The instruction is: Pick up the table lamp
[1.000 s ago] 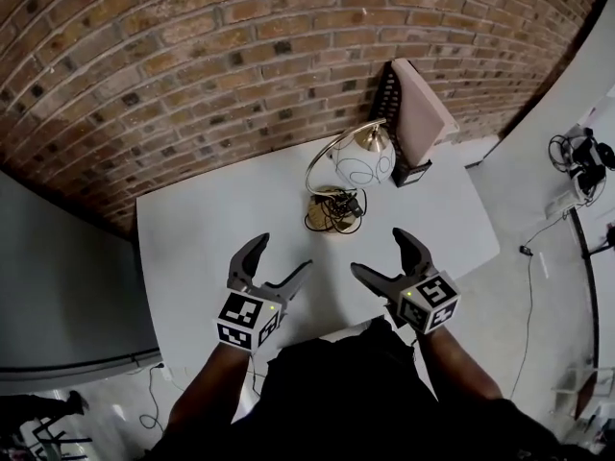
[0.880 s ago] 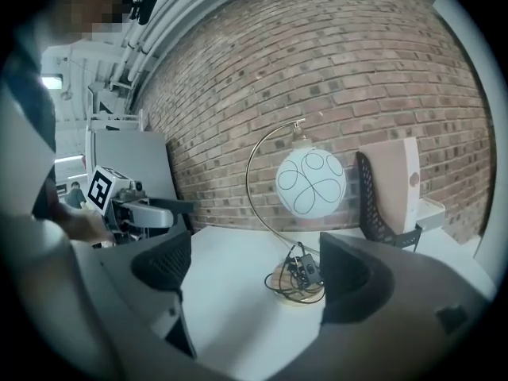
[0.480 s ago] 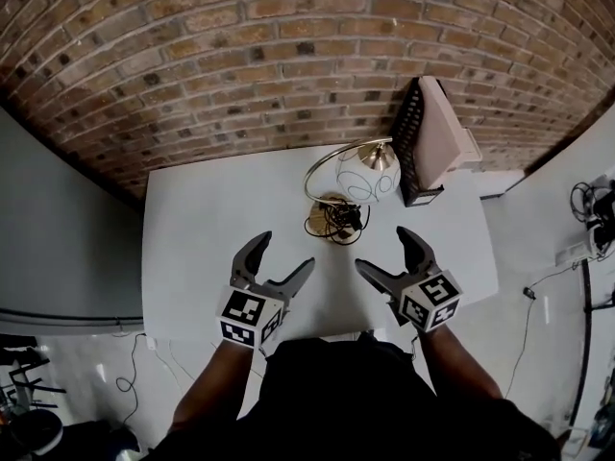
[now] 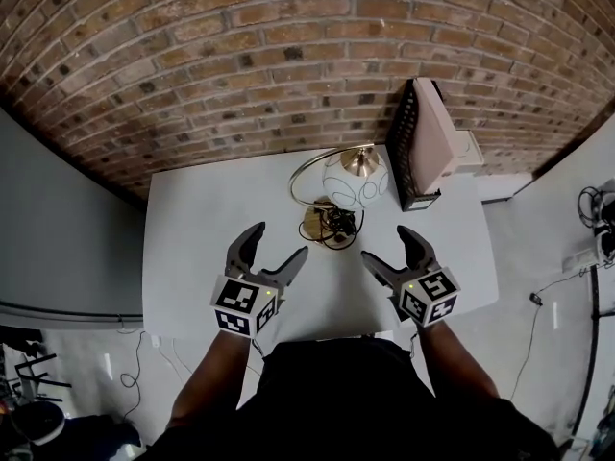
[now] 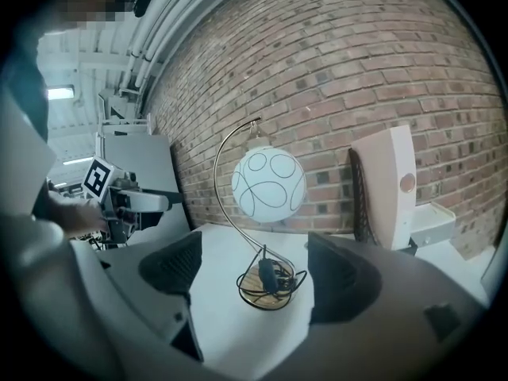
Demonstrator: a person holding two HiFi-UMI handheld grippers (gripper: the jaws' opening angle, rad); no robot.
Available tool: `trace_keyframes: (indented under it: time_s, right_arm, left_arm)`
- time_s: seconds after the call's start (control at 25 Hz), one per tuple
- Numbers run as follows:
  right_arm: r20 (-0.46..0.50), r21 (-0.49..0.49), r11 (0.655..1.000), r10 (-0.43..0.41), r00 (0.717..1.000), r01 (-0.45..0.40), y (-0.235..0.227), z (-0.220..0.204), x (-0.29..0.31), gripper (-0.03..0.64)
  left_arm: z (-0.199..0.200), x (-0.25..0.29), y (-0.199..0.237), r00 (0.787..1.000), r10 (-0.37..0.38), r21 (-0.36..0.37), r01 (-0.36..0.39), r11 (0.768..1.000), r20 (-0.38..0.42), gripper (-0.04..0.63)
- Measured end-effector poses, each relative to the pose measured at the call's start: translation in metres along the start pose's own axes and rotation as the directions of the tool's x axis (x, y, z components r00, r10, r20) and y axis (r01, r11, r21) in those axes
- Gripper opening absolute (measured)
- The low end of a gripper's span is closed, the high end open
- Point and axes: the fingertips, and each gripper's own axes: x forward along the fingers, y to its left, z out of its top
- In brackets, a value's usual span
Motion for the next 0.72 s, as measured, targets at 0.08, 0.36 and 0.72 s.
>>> trace_keyframes:
  time_s: [0.08,0.36,0.72]
  right_arm:
    - [-0.006,-0.016,1.0,-0.013,1.0,0.013,-0.006,-0.004,0.004,0.414]
    - [-0.048,-0.065,0.995,-0.077,0.996,0.074,-0.026,-0.025,0.026,0.348]
    - [-0.061,-0.019,0.993,-0.116,0.991,0.115,-0.058,-0.052,0.076,0.316]
  left_arm:
    - [0.002,0.004,0.002,1.0,0.001,0.012,-0.001,1.0,-0.004,0.387]
    - [0.017,0.019,0.018,1.0,0.004,0.068,-0.004,0.998,-0.006,0.387]
    - [0.037,0.055,0.032,1.0,-0.025,0.104,0.024,0.994,0.001,0.387]
